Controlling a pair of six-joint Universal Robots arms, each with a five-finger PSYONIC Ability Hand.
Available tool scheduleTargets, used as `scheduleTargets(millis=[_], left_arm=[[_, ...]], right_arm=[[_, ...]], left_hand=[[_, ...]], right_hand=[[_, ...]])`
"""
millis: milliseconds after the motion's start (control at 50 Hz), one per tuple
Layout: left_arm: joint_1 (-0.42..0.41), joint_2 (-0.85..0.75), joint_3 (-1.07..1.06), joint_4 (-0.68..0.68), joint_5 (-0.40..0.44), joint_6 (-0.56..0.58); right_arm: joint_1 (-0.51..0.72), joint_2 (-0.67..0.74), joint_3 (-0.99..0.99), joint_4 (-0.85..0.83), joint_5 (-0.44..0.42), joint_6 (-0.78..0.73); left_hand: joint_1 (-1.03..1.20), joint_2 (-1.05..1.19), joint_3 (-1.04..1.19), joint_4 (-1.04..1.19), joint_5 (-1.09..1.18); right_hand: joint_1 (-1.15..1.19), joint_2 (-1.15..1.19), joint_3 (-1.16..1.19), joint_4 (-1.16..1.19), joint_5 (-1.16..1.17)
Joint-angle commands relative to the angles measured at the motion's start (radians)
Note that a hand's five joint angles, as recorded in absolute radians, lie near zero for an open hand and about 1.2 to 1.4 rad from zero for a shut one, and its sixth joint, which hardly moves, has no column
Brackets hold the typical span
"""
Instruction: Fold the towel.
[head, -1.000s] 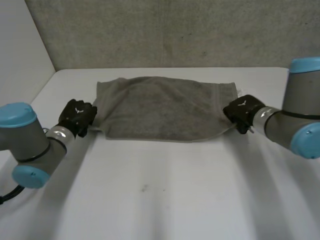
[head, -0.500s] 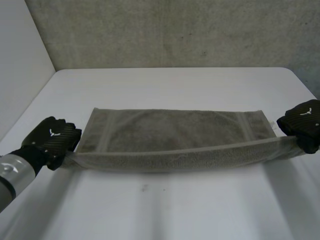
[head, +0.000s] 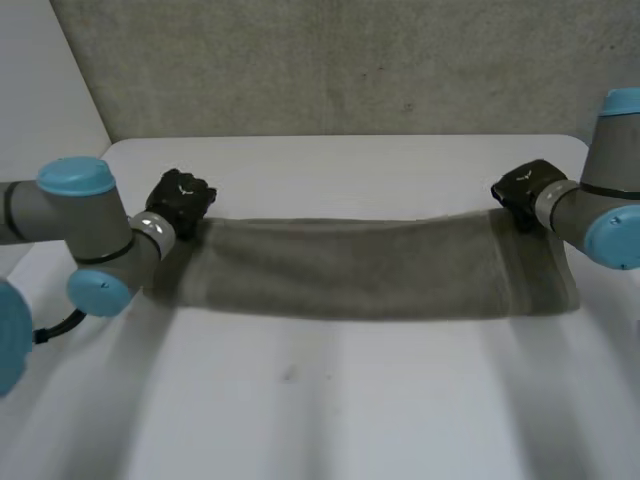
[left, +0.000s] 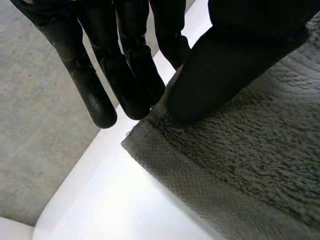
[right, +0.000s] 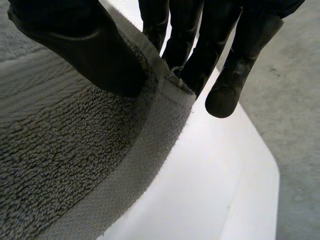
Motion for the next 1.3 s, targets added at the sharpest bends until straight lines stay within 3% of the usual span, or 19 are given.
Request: scheduleTargets(millis=[20,340,360,380,440,560,720,820,980,1140,1300], left_arm=[[0.0,-0.126,0.203,-0.059,-0.037,0.001],[-0.009,-0.195,0.303,-0.088,-0.038,-0.001],[-0.015,-0.193,0.303,-0.088,-0.04,-0.001],[-0.023,-0.189,0.299,-0.088,-0.043,-0.001],[-0.038,-0.18,0.299,-0.088,-0.069,0.001],[-0.05,-0.135,0.292,-0.088,-0.109,-0.01],[-0.058,0.027,0.169,-0.09,-0.114,-0.157],[-0.055,0.207,-0.073,-0.056,-0.108,-0.261],[-0.049,0.404,-0.402,0.074,-0.104,-0.3],[-0.046,0.515,-0.59,0.171,-0.104,-0.337],[-0.041,0.518,-0.606,0.178,-0.104,-0.409]], right_arm=[[0.005,0.118,-0.183,-0.002,0.023,-0.003],[0.005,0.212,-0.255,-0.035,0.026,-0.009],[0.005,0.217,-0.255,-0.038,0.029,-0.01],[0.005,0.221,-0.255,-0.043,0.038,-0.012],[0.005,0.214,-0.255,-0.048,0.058,-0.012],[0.021,0.169,-0.255,-0.051,0.066,0.006],[0.012,0.026,-0.169,-0.012,0.063,0.146],[0.007,-0.128,0.058,0.0,0.034,0.212],[-0.057,-0.377,0.554,-0.184,-0.107,0.227],[-0.088,-0.423,0.789,-0.336,-0.115,0.221],[-0.099,-0.392,0.845,-0.413,-0.115,0.214]], left_hand=[[0.189,0.178,0.179,0.178,0.186],[0.189,0.178,0.179,0.178,0.186],[-0.142,-0.153,-0.152,-0.153,-0.145],[-0.813,-0.825,-0.823,-0.825,-0.817],[-1.032,-1.044,-1.042,-1.044,-1.036],[-1.032,-1.044,-1.042,-1.044,-1.036],[-1.032,-1.044,-1.042,-1.044,-1.036],[-1.032,-1.044,-1.042,-1.044,-1.036],[-1.032,-1.044,-1.042,-1.044,-1.036],[-1.032,-1.044,-1.042,-1.044,-1.036],[-1.032,-1.044,-1.042,-1.044,-1.036]], right_hand=[[0.077,0.064,0.056,0.054,0.042],[0.077,0.064,0.056,0.054,0.042],[-0.532,-0.546,-0.553,-0.555,-0.567],[-1.145,-1.158,-1.165,-1.168,-1.179],[-1.145,-1.158,-1.165,-1.168,-1.179],[-1.145,-1.158,-1.165,-1.168,-1.179],[-1.145,-1.158,-1.165,-1.168,-1.179],[-1.145,-1.158,-1.165,-1.168,-1.179],[-1.145,-1.158,-1.165,-1.168,-1.179],[-1.126,-1.139,-1.146,-1.149,-1.16],[-1.038,-1.051,-1.058,-1.061,-1.072]])
